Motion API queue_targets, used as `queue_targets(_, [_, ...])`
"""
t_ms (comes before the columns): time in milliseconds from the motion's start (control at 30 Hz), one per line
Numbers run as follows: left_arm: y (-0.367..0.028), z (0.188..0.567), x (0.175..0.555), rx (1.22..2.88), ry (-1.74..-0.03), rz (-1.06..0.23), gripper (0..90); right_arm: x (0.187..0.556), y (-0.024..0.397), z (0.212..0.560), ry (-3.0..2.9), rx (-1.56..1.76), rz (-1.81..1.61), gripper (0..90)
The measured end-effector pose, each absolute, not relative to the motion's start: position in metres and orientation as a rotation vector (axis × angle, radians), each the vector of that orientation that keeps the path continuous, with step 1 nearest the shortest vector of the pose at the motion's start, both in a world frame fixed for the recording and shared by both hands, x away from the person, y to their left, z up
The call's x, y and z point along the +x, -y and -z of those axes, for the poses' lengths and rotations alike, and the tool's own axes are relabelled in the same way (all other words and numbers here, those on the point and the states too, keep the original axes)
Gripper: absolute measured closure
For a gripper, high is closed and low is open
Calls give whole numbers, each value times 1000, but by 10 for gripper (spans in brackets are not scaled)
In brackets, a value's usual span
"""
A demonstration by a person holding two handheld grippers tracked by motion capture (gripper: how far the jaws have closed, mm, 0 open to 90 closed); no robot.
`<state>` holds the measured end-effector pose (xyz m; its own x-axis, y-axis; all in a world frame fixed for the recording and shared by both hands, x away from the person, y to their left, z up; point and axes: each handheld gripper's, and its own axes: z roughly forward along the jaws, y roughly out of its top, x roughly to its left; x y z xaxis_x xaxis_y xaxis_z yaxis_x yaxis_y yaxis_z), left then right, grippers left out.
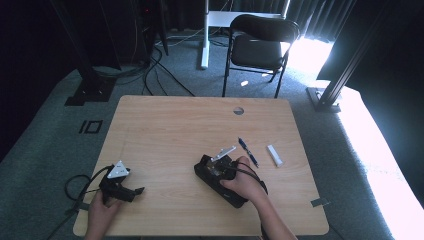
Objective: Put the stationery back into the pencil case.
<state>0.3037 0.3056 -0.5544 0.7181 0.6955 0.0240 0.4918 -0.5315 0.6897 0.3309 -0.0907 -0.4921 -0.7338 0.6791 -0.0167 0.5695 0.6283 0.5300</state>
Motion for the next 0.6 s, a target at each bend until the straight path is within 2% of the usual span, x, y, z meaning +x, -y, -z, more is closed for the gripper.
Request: queue_targets(600, [-306,554,304,2244,-896,-390,19,334,84,496,-2663,990,-654,514])
